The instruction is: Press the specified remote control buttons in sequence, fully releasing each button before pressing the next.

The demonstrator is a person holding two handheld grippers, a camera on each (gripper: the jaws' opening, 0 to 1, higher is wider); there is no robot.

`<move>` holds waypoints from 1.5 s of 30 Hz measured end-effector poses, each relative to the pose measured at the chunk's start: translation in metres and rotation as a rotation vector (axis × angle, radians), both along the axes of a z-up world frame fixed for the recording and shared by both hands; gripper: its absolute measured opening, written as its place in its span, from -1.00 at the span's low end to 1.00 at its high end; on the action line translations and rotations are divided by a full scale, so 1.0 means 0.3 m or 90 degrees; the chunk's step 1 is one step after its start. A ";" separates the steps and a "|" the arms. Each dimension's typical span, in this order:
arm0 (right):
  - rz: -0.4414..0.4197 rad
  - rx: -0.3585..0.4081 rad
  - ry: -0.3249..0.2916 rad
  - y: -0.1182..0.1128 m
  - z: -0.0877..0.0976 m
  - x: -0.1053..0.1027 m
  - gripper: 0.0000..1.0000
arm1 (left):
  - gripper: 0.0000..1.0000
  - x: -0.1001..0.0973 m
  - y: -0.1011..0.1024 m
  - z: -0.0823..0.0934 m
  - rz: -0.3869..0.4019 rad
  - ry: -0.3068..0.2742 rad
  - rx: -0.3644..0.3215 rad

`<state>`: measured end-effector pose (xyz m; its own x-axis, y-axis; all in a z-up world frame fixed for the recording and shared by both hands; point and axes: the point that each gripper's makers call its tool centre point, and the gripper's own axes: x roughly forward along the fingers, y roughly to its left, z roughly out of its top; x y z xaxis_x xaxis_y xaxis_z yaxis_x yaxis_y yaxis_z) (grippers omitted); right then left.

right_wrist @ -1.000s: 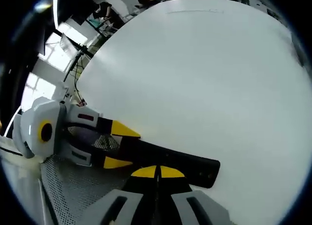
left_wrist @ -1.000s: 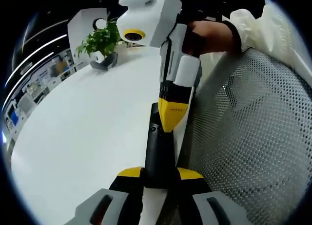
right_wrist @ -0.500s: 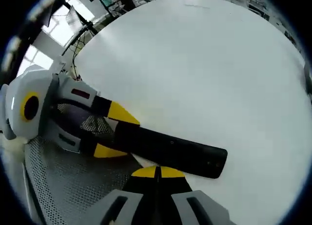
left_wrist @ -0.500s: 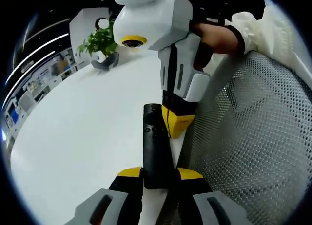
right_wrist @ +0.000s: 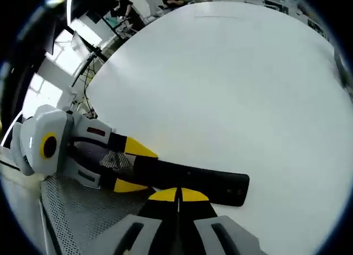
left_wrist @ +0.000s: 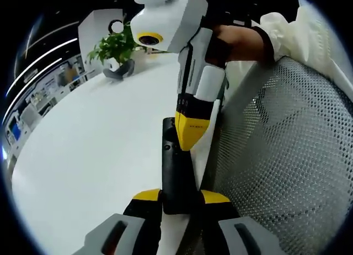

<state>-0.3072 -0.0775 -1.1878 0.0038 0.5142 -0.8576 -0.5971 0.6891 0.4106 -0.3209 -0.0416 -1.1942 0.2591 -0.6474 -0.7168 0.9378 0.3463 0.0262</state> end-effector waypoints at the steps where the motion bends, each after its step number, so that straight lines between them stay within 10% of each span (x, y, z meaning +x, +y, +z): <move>1: 0.005 -0.004 -0.004 0.001 -0.001 0.000 -1.00 | -0.49 0.000 0.000 0.000 0.000 0.000 0.000; 45: -0.061 0.000 -0.012 -0.031 -0.001 0.045 -1.00 | -0.50 0.009 -0.006 -0.001 0.013 0.016 -0.011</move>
